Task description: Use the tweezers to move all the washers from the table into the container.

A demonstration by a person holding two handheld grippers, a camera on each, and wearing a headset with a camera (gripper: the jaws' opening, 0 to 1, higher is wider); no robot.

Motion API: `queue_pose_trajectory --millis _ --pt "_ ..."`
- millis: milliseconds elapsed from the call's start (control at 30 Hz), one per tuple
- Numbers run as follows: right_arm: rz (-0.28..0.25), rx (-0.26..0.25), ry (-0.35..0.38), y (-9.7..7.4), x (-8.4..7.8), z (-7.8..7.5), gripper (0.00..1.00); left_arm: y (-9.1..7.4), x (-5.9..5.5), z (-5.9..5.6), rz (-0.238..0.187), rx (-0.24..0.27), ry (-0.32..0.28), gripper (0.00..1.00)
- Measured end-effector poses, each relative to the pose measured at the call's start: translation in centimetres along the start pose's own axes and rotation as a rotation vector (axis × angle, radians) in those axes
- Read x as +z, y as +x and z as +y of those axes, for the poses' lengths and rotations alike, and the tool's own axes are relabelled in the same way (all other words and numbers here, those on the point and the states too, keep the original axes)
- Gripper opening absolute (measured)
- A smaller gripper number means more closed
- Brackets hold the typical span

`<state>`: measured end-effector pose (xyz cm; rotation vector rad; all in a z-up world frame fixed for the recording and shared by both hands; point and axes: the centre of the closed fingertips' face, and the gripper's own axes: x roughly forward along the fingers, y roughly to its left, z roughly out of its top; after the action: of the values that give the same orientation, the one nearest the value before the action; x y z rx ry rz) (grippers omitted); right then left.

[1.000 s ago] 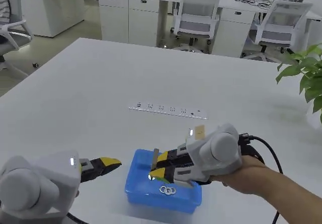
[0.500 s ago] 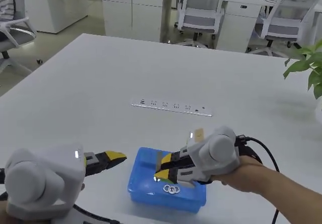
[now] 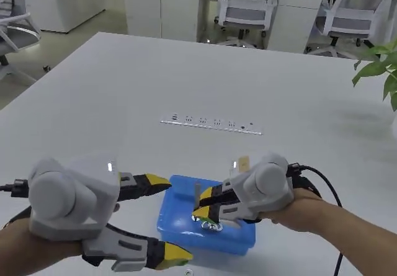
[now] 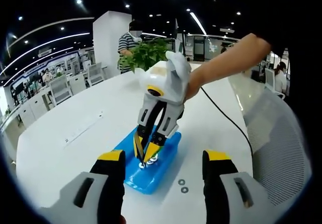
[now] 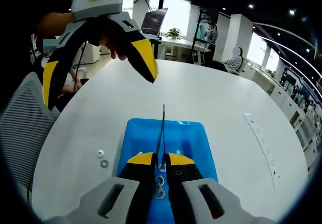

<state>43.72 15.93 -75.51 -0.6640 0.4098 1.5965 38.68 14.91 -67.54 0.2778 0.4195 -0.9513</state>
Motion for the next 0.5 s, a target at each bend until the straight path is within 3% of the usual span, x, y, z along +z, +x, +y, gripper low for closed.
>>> queue_pose_trajectory --millis 133,367,500 --pt "0.0 0.002 0.006 0.1 -0.4 0.0 0.1 0.8 0.1 0.6 0.011 -0.009 0.025 0.53" --pt "-0.005 0.004 0.017 0.2 -0.7 -0.1 0.1 2.3 0.4 2.4 0.023 0.021 0.063 0.28" --pt "-0.006 0.005 0.014 0.2 -0.7 -0.1 0.1 3.2 0.4 3.3 0.042 0.045 0.078 0.23"
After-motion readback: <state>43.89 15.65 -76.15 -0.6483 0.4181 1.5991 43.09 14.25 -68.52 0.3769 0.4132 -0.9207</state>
